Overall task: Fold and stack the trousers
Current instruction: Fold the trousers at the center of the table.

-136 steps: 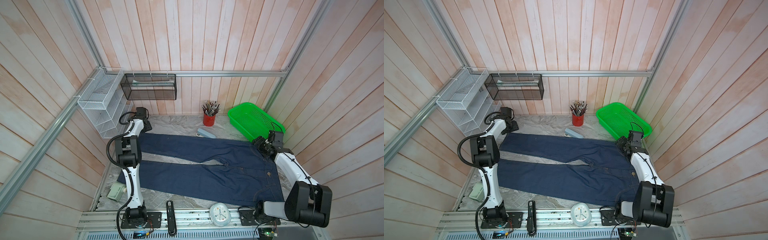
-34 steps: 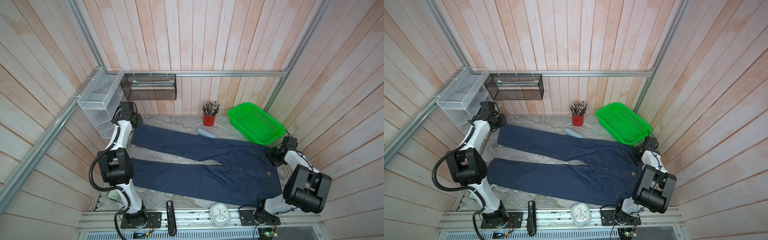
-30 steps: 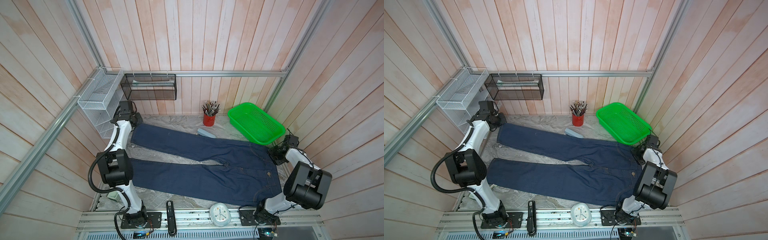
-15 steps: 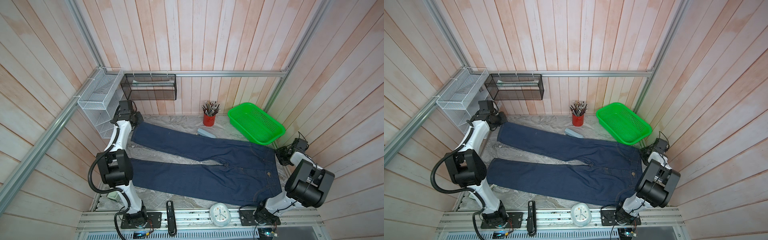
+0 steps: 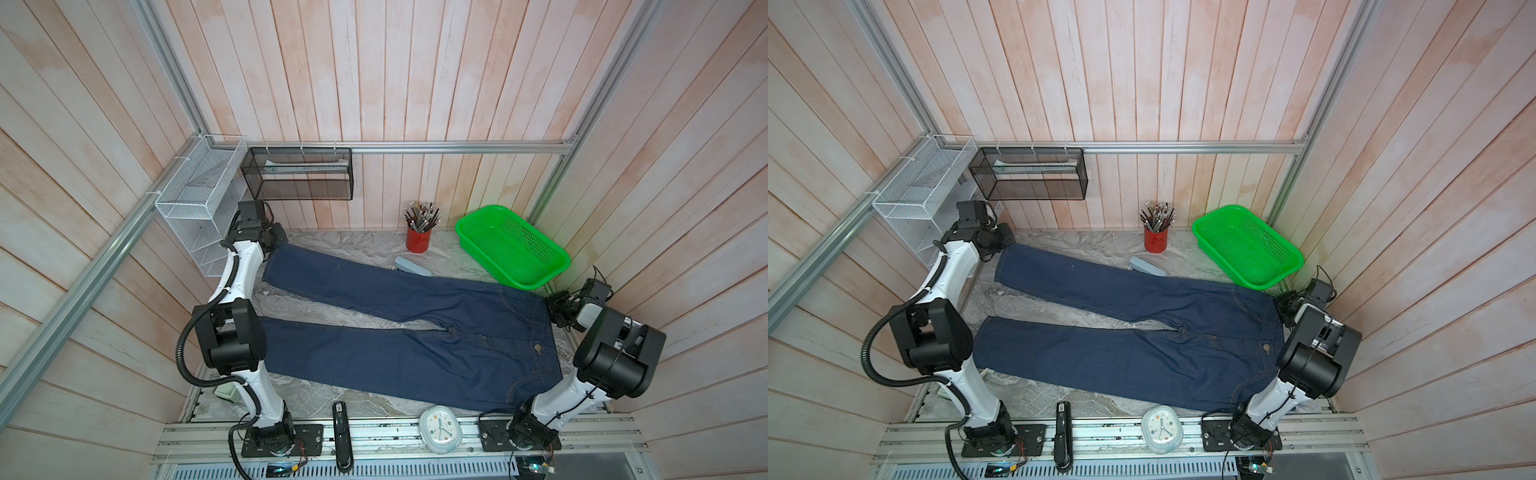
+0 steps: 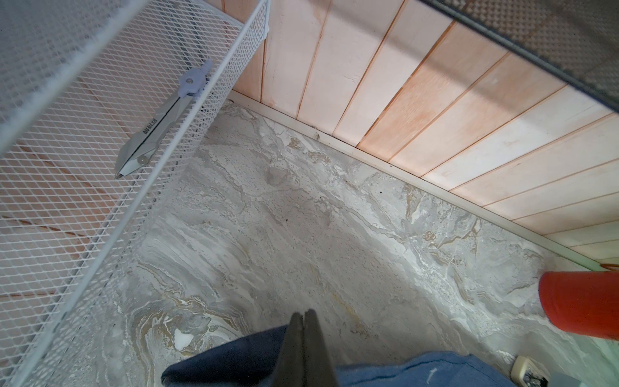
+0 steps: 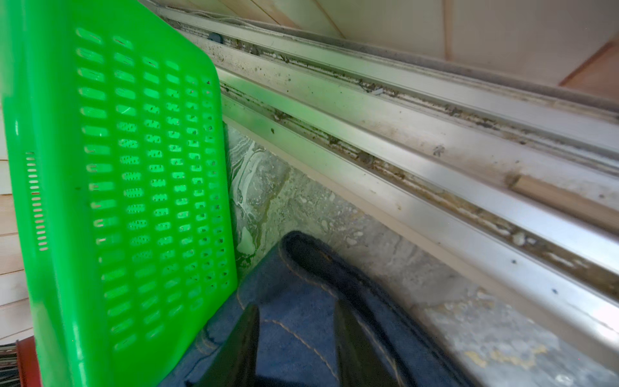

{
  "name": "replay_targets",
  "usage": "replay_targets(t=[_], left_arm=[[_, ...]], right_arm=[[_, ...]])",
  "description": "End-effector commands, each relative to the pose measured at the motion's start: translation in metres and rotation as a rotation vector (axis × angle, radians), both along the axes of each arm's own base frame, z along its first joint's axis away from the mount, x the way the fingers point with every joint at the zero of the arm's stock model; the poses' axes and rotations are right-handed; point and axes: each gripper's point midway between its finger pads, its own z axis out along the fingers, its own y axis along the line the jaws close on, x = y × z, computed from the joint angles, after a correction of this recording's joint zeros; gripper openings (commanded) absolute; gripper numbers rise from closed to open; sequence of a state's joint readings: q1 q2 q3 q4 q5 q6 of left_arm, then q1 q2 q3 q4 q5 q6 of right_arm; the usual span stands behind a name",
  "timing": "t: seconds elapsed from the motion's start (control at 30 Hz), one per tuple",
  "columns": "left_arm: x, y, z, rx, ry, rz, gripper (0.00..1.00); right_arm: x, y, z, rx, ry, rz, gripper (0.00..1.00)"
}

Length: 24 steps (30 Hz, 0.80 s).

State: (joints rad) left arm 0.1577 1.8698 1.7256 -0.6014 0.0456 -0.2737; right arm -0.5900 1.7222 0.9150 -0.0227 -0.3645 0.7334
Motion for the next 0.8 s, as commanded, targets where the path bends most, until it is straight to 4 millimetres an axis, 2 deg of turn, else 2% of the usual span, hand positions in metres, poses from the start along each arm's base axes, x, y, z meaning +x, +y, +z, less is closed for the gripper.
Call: replay_targets(t=[0.0,0.27,0.4,0.63,0.77], left_arm=[[0.000,0.009,0.022,0.016,-0.065,0.030,0.00],[-0.001,0.010,0.022,0.018,-0.066,0.030,0.00],[-0.001,0.011,0.023,0.022,-0.066,0.035,0.00],[-0.001,0.011,0.024,0.019,-0.069,0.033,0.00],[-0.001,0.011,0.027,0.022,-0.074,0.036,0.00]], right_arm=[[0.008,0.002,0.001,0.025,-0.034,0.013,0.38],[0.012,-0.005,-0.005,0.014,-0.018,-0.001,0.40],[0.005,-0.019,0.000,-0.044,-0.008,-0.041,0.45],[0.012,-0.033,0.011,-0.077,-0.016,-0.049,0.50],[0.015,-0.032,0.005,-0.046,-0.011,-0.024,0.49]])
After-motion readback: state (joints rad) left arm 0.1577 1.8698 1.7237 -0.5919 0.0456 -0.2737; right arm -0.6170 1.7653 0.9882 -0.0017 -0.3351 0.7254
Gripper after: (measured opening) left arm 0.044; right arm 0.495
